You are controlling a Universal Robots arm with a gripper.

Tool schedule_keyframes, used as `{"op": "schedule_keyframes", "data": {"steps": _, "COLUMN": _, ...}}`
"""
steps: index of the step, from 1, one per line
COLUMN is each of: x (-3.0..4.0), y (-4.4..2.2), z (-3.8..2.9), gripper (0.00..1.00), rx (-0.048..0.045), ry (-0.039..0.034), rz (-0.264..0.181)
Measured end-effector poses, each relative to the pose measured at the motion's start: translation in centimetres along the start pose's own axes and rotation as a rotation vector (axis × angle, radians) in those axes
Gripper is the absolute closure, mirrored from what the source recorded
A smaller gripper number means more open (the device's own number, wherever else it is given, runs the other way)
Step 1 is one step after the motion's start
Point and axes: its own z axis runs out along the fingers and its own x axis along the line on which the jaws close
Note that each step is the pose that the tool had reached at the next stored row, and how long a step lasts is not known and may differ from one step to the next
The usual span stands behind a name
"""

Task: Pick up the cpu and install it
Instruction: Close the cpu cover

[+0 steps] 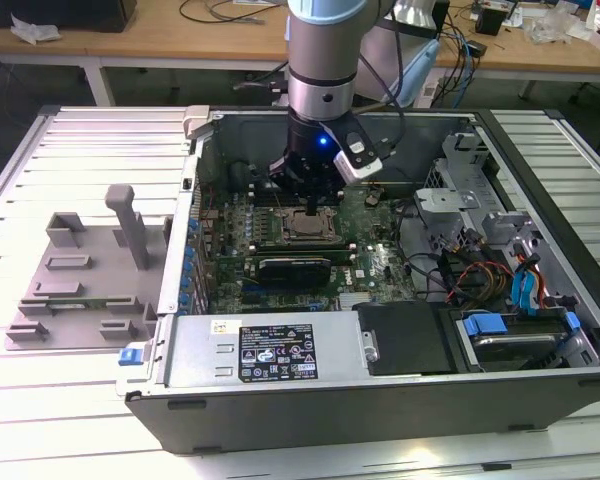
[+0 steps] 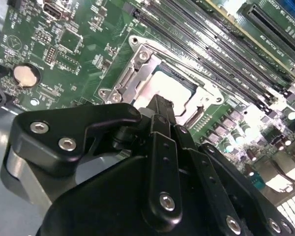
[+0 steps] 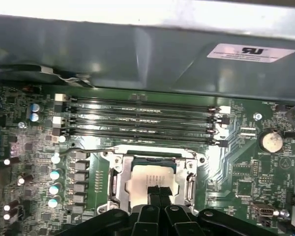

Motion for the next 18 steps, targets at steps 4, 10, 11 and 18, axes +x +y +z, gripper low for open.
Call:
{"op": "schedule_keyframes", "data": {"steps": 4, "x": 0.23, "y": 0.01, "z": -0.03, "gripper": 0.89, "rx": 0.0046, "ry": -0.0066, "rz": 0.014}}
{"op": "schedule_keyframes", "data": {"steps": 10, "x": 0.23, "y": -0.15, "z": -0.61, "gripper": 0.89, "rx": 0.0050, "ry": -0.0069, "rz": 0.013}}
{"op": "schedule_keyframes", "data": {"steps": 11, "x": 0.24, "y": -0.23, "z": -0.60, "gripper": 0.89, "rx": 0.0049, "ry": -0.0070, "rz": 0.013}}
{"op": "schedule_keyframes", "data": {"steps": 18, "x": 0.66, "y": -0.36, "z": -0.84, "gripper": 0.89, "rx": 0.0051, "ry": -0.0102, "rz": 0.013}}
